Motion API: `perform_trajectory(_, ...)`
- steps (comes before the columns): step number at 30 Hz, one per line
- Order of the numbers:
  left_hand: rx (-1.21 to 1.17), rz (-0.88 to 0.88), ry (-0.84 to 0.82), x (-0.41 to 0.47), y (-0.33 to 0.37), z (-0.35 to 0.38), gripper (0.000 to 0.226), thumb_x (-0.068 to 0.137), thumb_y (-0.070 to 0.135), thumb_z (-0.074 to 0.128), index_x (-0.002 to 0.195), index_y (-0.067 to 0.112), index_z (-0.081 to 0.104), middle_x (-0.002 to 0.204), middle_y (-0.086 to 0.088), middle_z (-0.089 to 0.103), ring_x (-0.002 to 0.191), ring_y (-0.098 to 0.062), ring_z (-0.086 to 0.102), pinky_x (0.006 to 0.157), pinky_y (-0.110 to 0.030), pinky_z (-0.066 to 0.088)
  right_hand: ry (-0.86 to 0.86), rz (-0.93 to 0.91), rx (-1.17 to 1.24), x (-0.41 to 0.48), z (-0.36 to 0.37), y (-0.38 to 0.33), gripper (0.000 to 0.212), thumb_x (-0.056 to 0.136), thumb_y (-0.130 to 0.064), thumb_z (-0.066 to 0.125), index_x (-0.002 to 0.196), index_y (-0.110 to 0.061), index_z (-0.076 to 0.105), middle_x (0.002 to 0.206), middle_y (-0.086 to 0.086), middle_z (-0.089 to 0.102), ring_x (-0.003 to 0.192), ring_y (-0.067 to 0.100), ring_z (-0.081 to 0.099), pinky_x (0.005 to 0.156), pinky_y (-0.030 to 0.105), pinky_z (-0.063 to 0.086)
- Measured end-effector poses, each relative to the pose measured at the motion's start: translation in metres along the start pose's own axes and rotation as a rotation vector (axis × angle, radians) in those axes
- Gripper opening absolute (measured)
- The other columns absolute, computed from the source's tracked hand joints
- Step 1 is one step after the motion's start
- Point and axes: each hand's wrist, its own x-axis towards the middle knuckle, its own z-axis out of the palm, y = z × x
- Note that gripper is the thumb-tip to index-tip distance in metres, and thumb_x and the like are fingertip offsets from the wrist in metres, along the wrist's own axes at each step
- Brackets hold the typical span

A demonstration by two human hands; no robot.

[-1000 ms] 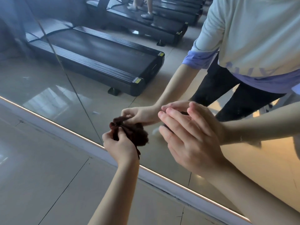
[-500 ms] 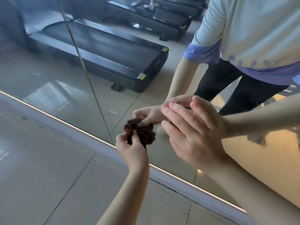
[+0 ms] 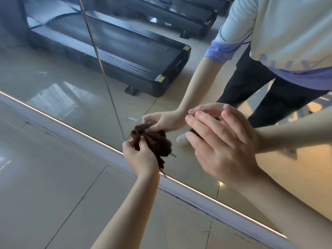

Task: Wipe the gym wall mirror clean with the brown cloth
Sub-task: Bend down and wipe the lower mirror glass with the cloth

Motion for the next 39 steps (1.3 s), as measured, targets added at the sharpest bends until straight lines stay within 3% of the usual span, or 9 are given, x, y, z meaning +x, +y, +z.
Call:
perform_trajectory(4,0.014,-0.083,0.046,0.019,-0.001,-0.004,0.008,0.103,0.019,0.052,0.096,0.017,0.049,0.095,-0.001,0.061,0.09,-0.019,0.06,0.079,-0.025,0.046,-0.027,0.027,0.065,0.002,0.011,-0.015,0.021,0.092,-0.008,0.054,0.094,-0.012,0.074,0.128,0.007,0.065,0.127,0.02,0.051,0.117,0.039,0.025)
perform_trajectory(9,0.014,0.241,-0.062,-0.006,0.012,-0.006,0.019,0.1,0.018,0.057,0.086,0.03,0.052,0.112,-0.021,0.06,0.097,-0.028,0.064,0.088,-0.04,0.054,-0.047,0.019,0.056,0.005,0.021,-0.02,0.017,0.088,-0.008,0.061,0.1,-0.011,0.073,0.131,0.007,0.064,0.129,0.02,0.05,0.117,0.04,0.025)
perform_trajectory(15,0.0,0.228,0.02,0.008,0.024,-0.005,0.021,0.101,0.019,0.056,0.084,0.03,0.05,0.115,-0.024,0.058,0.091,-0.019,0.061,0.091,-0.034,0.053,-0.084,-0.007,0.052,0.003,0.019,-0.018,0.017,0.088,-0.011,0.066,0.104,-0.01,0.073,0.132,0.008,0.062,0.131,0.021,0.048,0.118,0.04,0.023)
perform_trajectory(21,-0.001,0.503,-0.027,-0.007,0.045,-0.001,0.029,0.095,0.014,0.063,0.08,0.033,0.048,0.102,-0.015,0.056,0.082,-0.003,0.056,0.076,-0.015,0.044,-0.109,-0.027,0.022,0.004,0.019,-0.016,0.016,0.084,-0.012,0.072,0.1,-0.011,0.074,0.132,0.009,0.062,0.131,0.022,0.047,0.119,0.041,0.02)
perform_trajectory(23,-0.008,0.403,0.041,0.01,0.049,-0.001,0.023,0.096,0.022,0.06,0.08,0.032,0.048,0.099,-0.012,0.06,0.083,-0.014,0.058,0.074,-0.023,0.047,-0.099,-0.023,0.028,0.004,0.019,-0.017,0.015,0.085,-0.011,0.07,0.099,-0.011,0.073,0.132,0.009,0.063,0.131,0.022,0.047,0.119,0.041,0.021)
perform_trajectory(26,-0.059,0.155,0.124,0.04,0.053,-0.004,0.021,0.101,0.019,0.055,0.082,0.025,0.048,0.088,0.003,0.059,0.081,-0.011,0.057,0.069,-0.012,0.046,-0.098,-0.028,0.024,0.002,0.02,-0.018,0.014,0.085,-0.011,0.068,0.098,-0.012,0.072,0.133,0.008,0.062,0.132,0.021,0.047,0.119,0.04,0.021)
perform_trajectory(30,-0.007,0.318,0.0,0.013,0.043,-0.007,0.024,0.097,0.013,0.062,0.081,0.028,0.053,0.099,-0.013,0.062,0.083,-0.013,0.06,0.079,-0.026,0.05,-0.103,-0.035,0.009,0.002,0.02,-0.018,0.016,0.086,-0.01,0.066,0.101,-0.011,0.072,0.134,0.008,0.061,0.132,0.021,0.047,0.12,0.041,0.021)
perform_trajectory(34,0.05,0.439,-0.028,-0.005,0.034,-0.005,0.031,0.095,0.014,0.065,0.077,0.035,0.052,0.097,-0.004,0.054,0.081,-0.009,0.056,0.08,-0.03,0.048,-0.083,-0.017,0.027,0.003,0.02,-0.019,0.018,0.091,-0.009,0.059,0.104,-0.01,0.072,0.134,0.009,0.061,0.132,0.021,0.047,0.119,0.04,0.022)
perform_trajectory(39,-0.046,0.202,0.092,0.033,0.039,-0.007,0.025,0.1,0.016,0.059,0.079,0.026,0.051,0.102,-0.012,0.061,0.082,-0.011,0.057,0.075,-0.023,0.046,-0.1,-0.024,0.033,0.004,0.019,-0.019,0.023,0.093,-0.007,0.051,0.1,-0.01,0.073,0.133,0.009,0.062,0.131,0.022,0.047,0.118,0.04,0.023)
